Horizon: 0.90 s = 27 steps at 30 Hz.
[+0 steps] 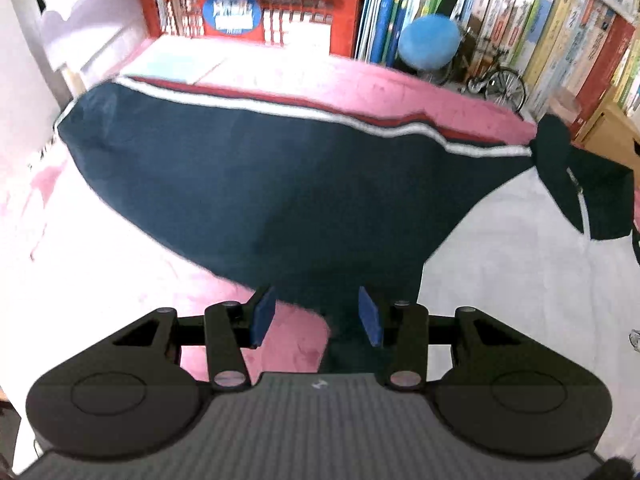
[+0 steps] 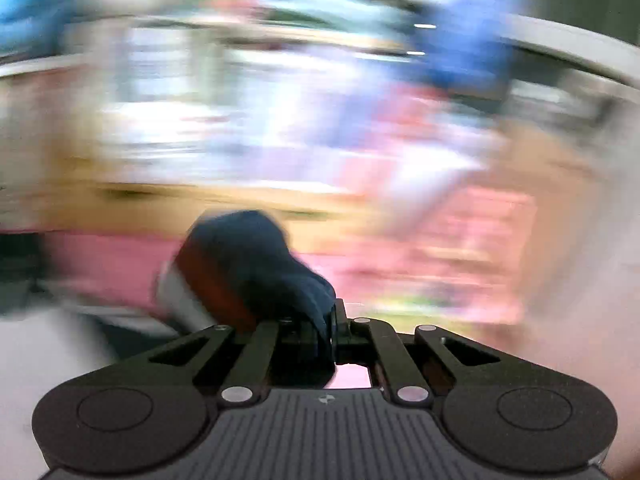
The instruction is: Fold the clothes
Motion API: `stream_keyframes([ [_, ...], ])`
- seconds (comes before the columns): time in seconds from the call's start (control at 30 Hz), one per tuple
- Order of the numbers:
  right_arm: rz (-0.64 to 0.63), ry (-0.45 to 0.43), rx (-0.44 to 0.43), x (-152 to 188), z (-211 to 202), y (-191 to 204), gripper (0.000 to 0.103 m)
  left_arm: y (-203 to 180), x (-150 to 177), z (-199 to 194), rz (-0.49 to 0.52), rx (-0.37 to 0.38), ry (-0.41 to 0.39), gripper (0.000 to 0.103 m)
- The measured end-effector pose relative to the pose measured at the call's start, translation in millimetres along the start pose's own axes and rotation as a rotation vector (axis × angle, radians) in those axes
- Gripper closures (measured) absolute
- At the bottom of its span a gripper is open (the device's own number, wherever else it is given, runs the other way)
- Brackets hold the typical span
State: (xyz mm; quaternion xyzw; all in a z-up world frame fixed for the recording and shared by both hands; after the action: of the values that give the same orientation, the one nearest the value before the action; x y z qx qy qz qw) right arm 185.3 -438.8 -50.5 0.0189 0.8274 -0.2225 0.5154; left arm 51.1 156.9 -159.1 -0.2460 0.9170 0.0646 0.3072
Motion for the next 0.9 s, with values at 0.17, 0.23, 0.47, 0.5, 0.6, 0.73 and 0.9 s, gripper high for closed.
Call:
stream_keyframes([
  [0.17,0.174,0.284,0.341,84.6,44.2,-179.1,0.038,-21.6,7.6,-1.8,0.014,0.009,0.023,0.059],
  [0.23,0.281,0.276,0.321,99.0,35.0,-192.0,0.020,-30.3,10.6,-2.6,0.019,0.013,0.032,0.059],
  [0.47,0.193,0.249,-0.118,103.2,19.2,-64.3,0.015,-63.7,24.2,-17.9,0.036,0.038,0.073,0.052],
  [0.5,0.158,0.263,-0.189,102.6,12.8,-40.6,0.015,-69.5,27.0,-24.0,0.038,0.045,0.082,0.051],
  [0.6,0.025,0.261,-0.369,95.4,-17.0,20.9,0.015,-88.0,35.7,-48.1,0.069,0.066,0.096,0.048],
  [0.73,-0.106,0.225,-0.503,83.6,-68.2,63.5,0.012,-107.9,50.9,-88.4,0.168,0.089,0.096,0.023],
  [0.9,-0.001,0.246,-0.602,79.1,-134.4,68.9,0.009,-112.3,79.8,-128.8,0.249,0.138,0.121,0.023],
])
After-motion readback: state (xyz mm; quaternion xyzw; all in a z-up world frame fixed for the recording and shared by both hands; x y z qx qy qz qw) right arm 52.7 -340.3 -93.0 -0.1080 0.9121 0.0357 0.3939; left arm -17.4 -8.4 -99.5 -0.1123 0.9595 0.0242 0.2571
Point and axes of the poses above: each gripper's, at about its wrist camera, not at the fingertips, and z roughly the way its jaws point, y to its left, x to its underside, the point moved 10 cm from there along z, roughly the way its jaws point, and after that the axes turned 8 degrees about -y, right-handed, at the moved point
